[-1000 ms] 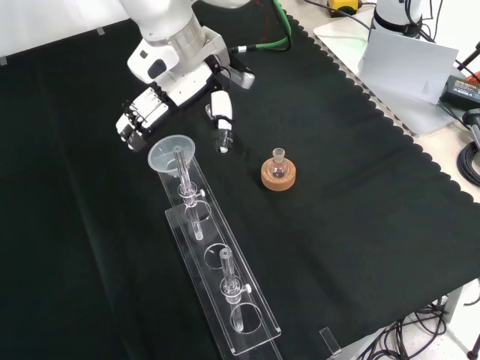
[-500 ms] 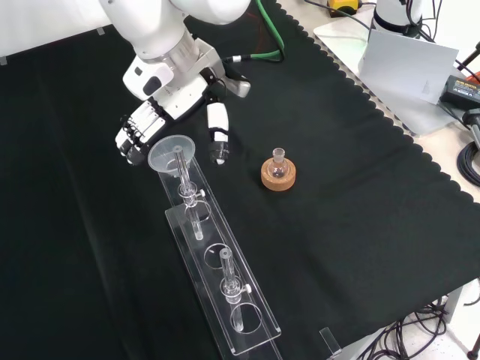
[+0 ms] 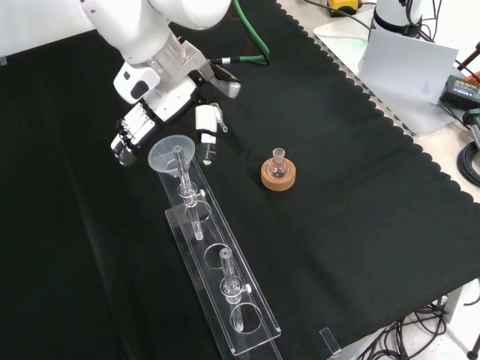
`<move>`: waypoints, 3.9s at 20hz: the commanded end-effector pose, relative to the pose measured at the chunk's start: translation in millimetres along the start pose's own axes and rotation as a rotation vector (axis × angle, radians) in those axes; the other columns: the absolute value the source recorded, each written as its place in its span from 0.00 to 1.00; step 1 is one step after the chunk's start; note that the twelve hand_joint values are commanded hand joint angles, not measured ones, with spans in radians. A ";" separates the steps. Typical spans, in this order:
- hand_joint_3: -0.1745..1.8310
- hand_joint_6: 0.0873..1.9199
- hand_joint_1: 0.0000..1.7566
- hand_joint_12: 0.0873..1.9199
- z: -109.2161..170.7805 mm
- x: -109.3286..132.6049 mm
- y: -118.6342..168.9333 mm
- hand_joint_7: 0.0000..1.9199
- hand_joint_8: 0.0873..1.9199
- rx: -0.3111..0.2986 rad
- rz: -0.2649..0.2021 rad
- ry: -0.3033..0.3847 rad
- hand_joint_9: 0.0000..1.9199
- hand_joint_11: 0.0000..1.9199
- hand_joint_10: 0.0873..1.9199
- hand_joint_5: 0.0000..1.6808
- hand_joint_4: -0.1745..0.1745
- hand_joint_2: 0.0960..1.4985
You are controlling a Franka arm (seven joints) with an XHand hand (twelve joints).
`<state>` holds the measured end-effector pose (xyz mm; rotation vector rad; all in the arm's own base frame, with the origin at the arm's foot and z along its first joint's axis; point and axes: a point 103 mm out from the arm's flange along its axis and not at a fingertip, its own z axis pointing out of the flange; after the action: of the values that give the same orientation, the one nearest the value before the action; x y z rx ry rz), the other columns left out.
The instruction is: Pick up the funnel from the transparent funnel stand.
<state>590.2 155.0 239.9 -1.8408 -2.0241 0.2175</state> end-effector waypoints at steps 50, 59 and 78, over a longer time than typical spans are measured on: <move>0.09 0.00 0.33 0.62 6.0 0.2 9.1 0.11 0.25 -0.033 0.010 -0.091 0.03 0.00 0.40 0.14 0.49 0.47; 0.10 0.00 0.36 0.65 4.3 -2.0 11.9 0.31 0.24 -0.019 0.033 -0.067 0.15 0.00 0.36 0.17 0.46 0.47; 0.13 0.02 0.41 0.72 -5.9 -0.4 12.4 0.46 0.19 -0.074 0.027 -0.107 0.36 0.00 0.24 0.43 0.55 0.47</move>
<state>603.4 156.6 237.5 -1.9319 -2.0904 0.2571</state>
